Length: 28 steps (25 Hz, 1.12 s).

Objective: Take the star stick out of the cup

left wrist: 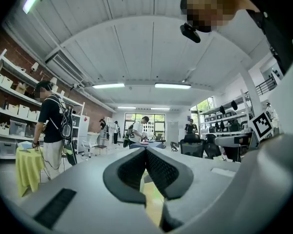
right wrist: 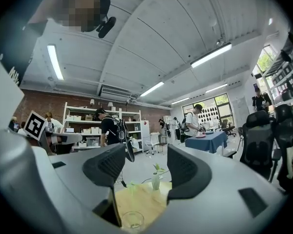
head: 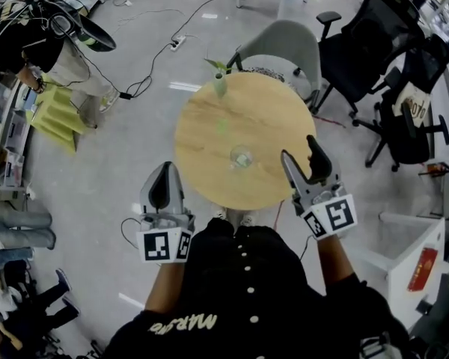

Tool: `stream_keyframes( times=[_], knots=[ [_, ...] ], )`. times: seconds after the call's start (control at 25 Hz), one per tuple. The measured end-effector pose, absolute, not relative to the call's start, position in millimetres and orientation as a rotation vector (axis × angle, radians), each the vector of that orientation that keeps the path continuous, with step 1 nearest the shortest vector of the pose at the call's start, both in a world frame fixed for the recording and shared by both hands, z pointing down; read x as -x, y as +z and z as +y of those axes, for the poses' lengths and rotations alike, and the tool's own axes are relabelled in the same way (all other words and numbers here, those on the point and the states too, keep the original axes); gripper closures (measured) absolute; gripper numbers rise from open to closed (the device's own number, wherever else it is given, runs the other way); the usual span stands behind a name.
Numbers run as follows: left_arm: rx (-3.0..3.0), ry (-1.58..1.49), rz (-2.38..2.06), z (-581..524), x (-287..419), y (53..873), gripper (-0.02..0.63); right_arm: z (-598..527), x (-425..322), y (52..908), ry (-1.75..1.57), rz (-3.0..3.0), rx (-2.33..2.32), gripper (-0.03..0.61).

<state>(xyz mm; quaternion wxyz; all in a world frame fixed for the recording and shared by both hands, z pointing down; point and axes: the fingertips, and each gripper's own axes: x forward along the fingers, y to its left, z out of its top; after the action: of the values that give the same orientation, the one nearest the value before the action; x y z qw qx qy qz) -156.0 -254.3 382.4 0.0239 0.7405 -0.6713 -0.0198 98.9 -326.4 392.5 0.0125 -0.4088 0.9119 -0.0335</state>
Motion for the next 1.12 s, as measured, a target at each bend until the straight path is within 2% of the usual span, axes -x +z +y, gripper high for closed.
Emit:
stream_keyframes(
  times=[0.32, 0.84, 1.12],
  knots=[
    [-2.306, -0.012, -2.017, -274.8, 163.2, 396.0, 0.617, -355.5, -66.1, 443.8, -0.221, 2.986, 1.231, 0.324],
    [-2.201, 0.059, -1.999, -287.5, 187.8, 443.4, 0.617, -392.0, 6.7, 586.2, -0.462, 3.288, 1.177, 0.350],
    [-2.166, 0.091, -1.985, -290.1, 196.5, 467.1, 0.617, -394.7, 33.3, 650.1, -0.559, 3.407, 1.167, 0.385]
  ],
)
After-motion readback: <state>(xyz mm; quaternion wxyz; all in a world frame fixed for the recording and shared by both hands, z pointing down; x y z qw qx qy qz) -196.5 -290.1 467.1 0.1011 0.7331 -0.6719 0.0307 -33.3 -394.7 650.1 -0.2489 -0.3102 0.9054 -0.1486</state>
